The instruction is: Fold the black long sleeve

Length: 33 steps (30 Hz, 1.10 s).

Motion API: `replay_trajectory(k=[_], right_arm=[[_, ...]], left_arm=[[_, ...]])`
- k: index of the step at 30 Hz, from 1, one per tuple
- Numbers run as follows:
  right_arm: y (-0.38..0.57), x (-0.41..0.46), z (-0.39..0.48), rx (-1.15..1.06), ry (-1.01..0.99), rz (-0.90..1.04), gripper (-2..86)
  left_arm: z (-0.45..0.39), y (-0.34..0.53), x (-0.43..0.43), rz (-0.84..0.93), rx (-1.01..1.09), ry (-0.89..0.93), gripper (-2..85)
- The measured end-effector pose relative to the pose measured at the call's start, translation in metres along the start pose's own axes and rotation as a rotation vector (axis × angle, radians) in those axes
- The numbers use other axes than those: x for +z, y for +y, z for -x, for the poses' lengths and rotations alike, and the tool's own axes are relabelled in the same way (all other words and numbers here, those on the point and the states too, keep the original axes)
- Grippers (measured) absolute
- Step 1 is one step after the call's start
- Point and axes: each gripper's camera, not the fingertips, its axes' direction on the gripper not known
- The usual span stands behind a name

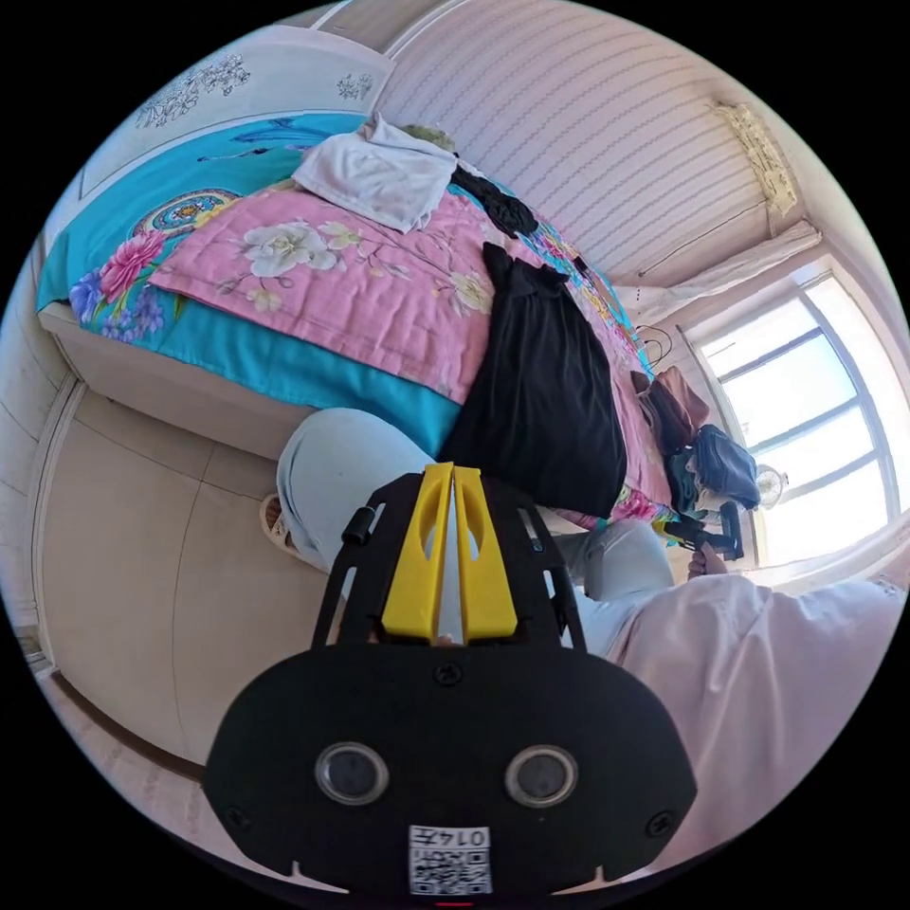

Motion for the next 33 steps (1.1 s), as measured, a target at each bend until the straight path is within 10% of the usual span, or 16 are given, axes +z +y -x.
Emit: replay_trajectory(k=[13,23,33], right_arm=[[0.085,0.024,0.172,-0.368,1.022,-0.52,-0.8],[0.028,0.0,0.189,-0.449,0.85,-0.564,5.7],[-0.226,-0.028,0.164,-0.57,0.685,-0.518,7.7]], left_arm=[[-0.12,0.02,0.043,-0.199,0.625,-0.17,-0.9],[-0.207,-0.073,0.17,-0.184,0.792,0.074,2.6],[-0.283,-0.22,0.371,-0.04,0.864,0.162,5.2]])
